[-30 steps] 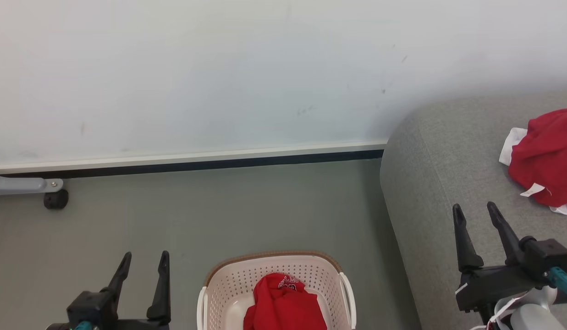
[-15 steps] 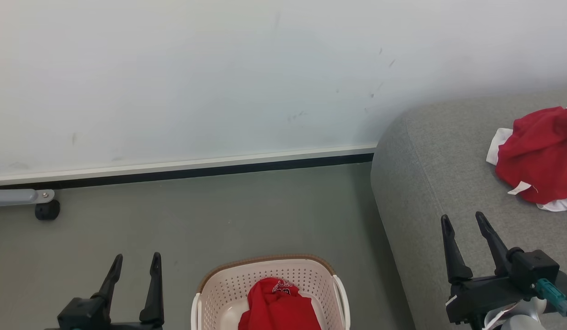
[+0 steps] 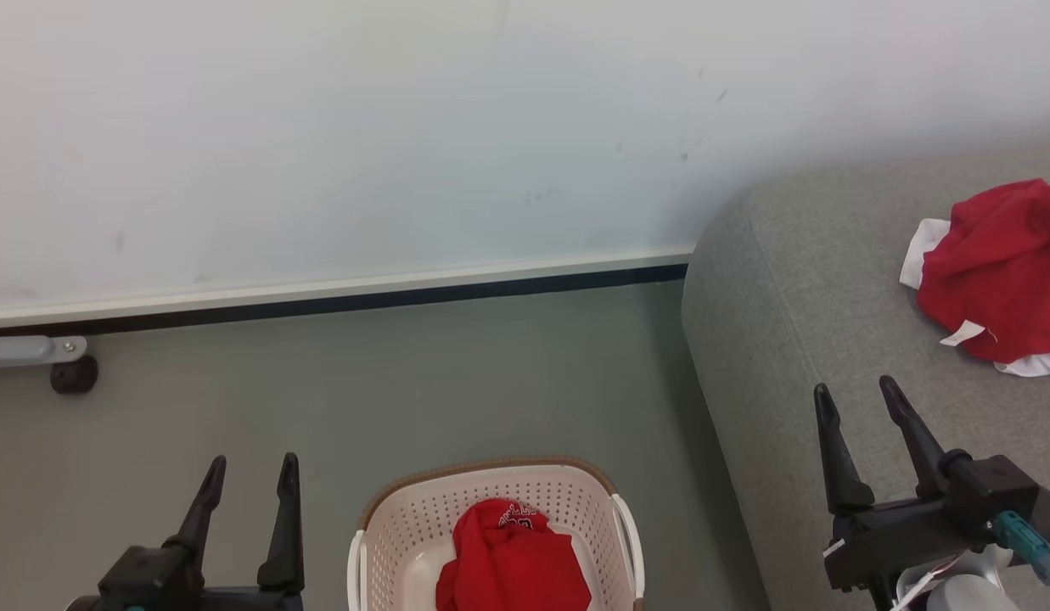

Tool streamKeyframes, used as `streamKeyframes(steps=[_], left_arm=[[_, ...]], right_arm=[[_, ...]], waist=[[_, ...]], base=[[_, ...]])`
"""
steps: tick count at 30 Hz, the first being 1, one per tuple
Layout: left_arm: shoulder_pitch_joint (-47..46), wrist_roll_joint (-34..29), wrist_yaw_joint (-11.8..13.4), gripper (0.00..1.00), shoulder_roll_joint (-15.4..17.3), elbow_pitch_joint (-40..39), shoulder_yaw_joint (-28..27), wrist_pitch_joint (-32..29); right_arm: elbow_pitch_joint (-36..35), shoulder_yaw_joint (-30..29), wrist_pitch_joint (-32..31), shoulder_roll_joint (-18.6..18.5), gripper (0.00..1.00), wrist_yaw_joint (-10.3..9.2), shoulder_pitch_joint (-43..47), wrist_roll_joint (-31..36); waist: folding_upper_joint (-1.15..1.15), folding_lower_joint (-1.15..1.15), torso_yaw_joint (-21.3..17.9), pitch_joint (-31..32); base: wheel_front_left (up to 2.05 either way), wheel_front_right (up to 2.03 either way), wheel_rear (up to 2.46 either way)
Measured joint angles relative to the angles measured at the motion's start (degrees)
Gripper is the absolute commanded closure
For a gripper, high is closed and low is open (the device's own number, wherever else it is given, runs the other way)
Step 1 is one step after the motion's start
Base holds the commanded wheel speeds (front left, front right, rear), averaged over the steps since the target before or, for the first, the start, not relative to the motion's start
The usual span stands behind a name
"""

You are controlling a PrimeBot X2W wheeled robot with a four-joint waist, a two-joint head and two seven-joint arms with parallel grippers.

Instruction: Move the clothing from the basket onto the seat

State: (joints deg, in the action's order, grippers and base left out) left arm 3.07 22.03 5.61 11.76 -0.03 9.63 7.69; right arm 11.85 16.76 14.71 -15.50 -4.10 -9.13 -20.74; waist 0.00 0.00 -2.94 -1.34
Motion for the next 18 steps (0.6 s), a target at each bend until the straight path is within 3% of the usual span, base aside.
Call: streamKeyframes(steps=[18], left_arm=[[-8.8, -0.5, -0.6, 0.00, 0.3, -3.0, 1.9, -2.9]], right_arm=[[-5.1, -1.2, 0.0, -0.1, 0.00, -1.02, -5.4, 2.8]], waist=[[0.00, 0.01, -0.6, -11.3]], base=[[0.00, 0.00, 0.00]])
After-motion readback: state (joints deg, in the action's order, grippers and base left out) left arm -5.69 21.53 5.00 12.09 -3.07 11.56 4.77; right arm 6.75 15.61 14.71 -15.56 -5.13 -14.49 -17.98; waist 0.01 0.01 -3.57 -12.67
